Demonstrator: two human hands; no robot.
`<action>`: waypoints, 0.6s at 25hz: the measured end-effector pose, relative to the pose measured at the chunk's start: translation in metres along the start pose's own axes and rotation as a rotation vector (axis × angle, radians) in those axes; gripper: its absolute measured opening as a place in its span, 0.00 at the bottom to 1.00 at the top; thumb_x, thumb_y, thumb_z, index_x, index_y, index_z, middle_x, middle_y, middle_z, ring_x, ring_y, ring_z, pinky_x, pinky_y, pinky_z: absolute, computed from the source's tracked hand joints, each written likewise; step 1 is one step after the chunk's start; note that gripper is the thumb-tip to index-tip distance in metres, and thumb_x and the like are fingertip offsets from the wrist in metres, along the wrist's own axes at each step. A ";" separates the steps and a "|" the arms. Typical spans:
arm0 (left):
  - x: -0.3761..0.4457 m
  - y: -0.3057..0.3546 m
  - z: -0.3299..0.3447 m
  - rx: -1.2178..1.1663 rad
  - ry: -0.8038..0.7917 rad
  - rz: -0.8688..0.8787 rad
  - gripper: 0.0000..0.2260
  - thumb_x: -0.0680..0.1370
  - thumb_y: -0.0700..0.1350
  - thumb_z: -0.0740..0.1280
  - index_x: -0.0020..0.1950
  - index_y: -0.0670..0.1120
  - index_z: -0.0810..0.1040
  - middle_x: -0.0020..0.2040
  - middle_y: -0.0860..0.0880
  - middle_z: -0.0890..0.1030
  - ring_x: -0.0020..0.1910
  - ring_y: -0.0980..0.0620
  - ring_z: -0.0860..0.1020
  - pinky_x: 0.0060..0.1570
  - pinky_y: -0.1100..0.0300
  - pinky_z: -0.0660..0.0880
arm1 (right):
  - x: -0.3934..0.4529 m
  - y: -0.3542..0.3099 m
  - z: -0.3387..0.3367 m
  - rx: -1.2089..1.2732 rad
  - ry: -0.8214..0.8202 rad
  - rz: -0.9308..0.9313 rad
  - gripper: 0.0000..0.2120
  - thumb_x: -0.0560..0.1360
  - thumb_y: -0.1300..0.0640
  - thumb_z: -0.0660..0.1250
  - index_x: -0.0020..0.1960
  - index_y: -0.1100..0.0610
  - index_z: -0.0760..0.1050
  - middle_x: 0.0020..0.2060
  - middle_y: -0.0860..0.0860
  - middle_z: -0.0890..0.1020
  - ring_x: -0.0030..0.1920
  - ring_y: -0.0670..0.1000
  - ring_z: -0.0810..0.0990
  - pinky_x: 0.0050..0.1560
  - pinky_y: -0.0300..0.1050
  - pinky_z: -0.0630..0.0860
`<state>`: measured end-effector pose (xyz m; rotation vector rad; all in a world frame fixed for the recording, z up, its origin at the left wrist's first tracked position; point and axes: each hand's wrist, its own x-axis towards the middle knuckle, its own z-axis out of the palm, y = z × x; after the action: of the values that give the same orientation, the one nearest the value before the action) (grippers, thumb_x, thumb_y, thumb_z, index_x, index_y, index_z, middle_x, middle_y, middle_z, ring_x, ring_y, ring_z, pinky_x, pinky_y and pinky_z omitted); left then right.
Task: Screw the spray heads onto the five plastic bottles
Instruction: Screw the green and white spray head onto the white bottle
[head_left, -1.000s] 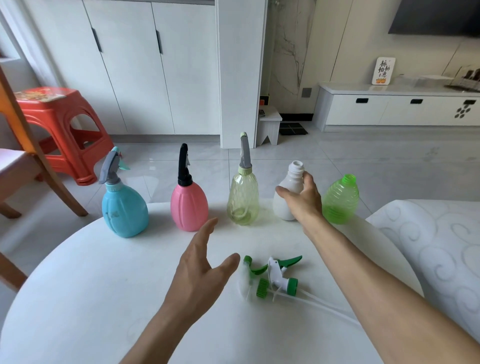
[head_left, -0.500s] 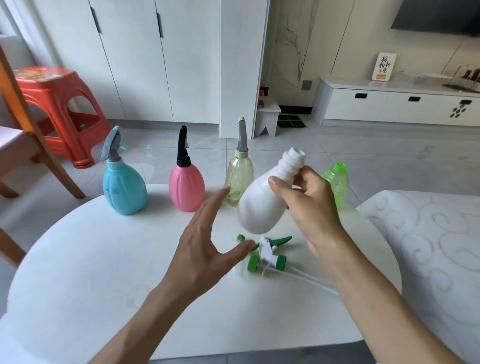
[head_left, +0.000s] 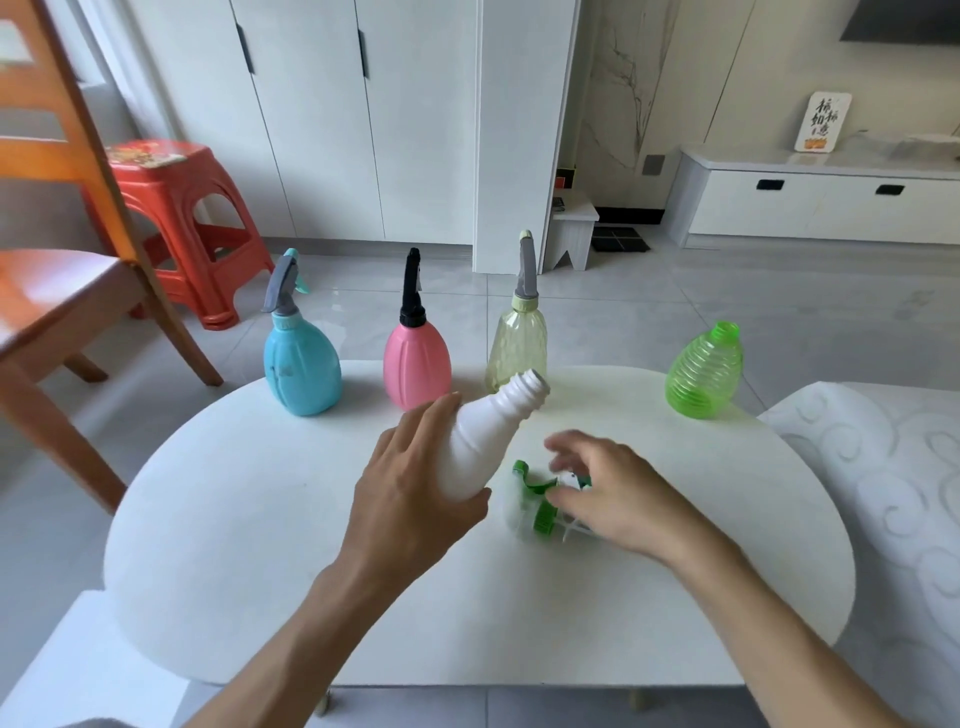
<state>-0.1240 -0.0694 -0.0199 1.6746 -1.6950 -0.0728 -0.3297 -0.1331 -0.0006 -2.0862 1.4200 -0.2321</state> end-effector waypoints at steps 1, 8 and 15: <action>0.001 -0.003 0.000 0.051 0.020 0.027 0.40 0.61 0.49 0.80 0.70 0.53 0.67 0.63 0.54 0.76 0.54 0.45 0.77 0.42 0.56 0.73 | 0.001 0.002 0.014 -0.322 0.038 0.005 0.17 0.75 0.50 0.65 0.63 0.52 0.73 0.58 0.48 0.79 0.60 0.54 0.75 0.54 0.50 0.71; 0.002 -0.013 -0.001 0.225 -0.026 0.091 0.43 0.60 0.47 0.81 0.73 0.47 0.69 0.71 0.44 0.73 0.64 0.38 0.75 0.48 0.45 0.80 | 0.008 -0.004 0.063 -0.655 0.246 -0.057 0.10 0.75 0.46 0.64 0.52 0.49 0.77 0.50 0.49 0.77 0.55 0.57 0.73 0.46 0.50 0.61; 0.012 -0.030 -0.025 0.205 -0.053 -0.062 0.41 0.61 0.50 0.79 0.72 0.53 0.68 0.67 0.54 0.74 0.59 0.45 0.75 0.44 0.53 0.77 | -0.003 -0.009 -0.009 1.118 0.485 -0.060 0.11 0.66 0.52 0.77 0.49 0.47 0.85 0.42 0.42 0.86 0.45 0.41 0.82 0.48 0.42 0.75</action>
<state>-0.0843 -0.0733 -0.0120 1.8912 -1.7381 0.0287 -0.3279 -0.1320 0.0122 -1.1490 1.0451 -1.2870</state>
